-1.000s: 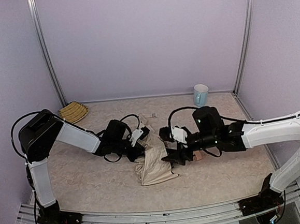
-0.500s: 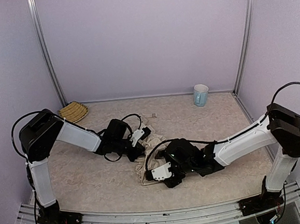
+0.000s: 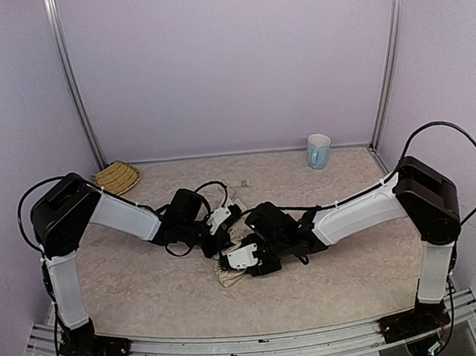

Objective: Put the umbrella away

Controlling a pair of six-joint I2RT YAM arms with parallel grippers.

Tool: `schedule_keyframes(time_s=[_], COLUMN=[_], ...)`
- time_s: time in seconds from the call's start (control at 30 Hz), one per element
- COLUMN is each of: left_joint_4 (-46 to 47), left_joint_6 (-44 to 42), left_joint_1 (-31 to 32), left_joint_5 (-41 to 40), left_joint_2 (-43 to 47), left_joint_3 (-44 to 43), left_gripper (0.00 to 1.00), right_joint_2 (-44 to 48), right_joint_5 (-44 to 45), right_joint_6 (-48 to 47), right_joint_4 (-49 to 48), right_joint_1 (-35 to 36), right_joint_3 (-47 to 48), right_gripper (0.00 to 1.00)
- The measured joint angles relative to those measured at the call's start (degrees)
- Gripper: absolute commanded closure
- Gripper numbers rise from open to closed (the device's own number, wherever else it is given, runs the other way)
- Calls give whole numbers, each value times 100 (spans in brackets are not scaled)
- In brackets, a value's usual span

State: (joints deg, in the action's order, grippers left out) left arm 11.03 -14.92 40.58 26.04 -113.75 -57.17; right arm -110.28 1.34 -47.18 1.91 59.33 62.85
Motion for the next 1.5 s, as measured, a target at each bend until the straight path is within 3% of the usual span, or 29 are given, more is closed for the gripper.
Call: schedule_keyframes(time_s=[0.17,0.3,0.5,0.6,0.83,0.93,1.1,1.17,1.23,1.5], left_joint_4=[-133,-55,772,1261,1589,1259,905,706,472,203], left_joint_6=[83,501,1204,1198,13,-415,-1287,-1565,-1779,-2009], left_joint_1=[-125,-459,-1276,-1167,872,1469,2544,2739,2767,2562], left_joint_5=[109,24,-365,-688,-1510,-1672,-2245,-2441,-2623,-3108], left_joint_2=[188,654,1941,3082,5488,5827,5318,4798,4105,2260], left_joint_3=[17,129,463,1084,3086,3447,3488,3329,3016,2079], left_gripper=[42,24,26,31,42,33,18,14,2,5], right_joint_2=[-57,-57,-11,-142,-621,-833,-1202,-1276,-1327,-1451], right_joint_5=[-457,-796,-1397,-1895,-3560,-4096,-4719,-4874,-5036,-5416], right_joint_6=[343,673,1266,1670,2317,2409,2522,2568,2625,2691], right_joint_4=[505,702,1139,1784,2533,2824,3191,3239,3248,3248], right_joint_1=[-50,-85,-140,-260,-710,-800,-960,-1005,-1054,-1143], right_joint_3=[170,177,234,605,1182,1366,1716,1770,1786,1803], right_gripper=[66,70,72,73,73,74,74,73,72,71])
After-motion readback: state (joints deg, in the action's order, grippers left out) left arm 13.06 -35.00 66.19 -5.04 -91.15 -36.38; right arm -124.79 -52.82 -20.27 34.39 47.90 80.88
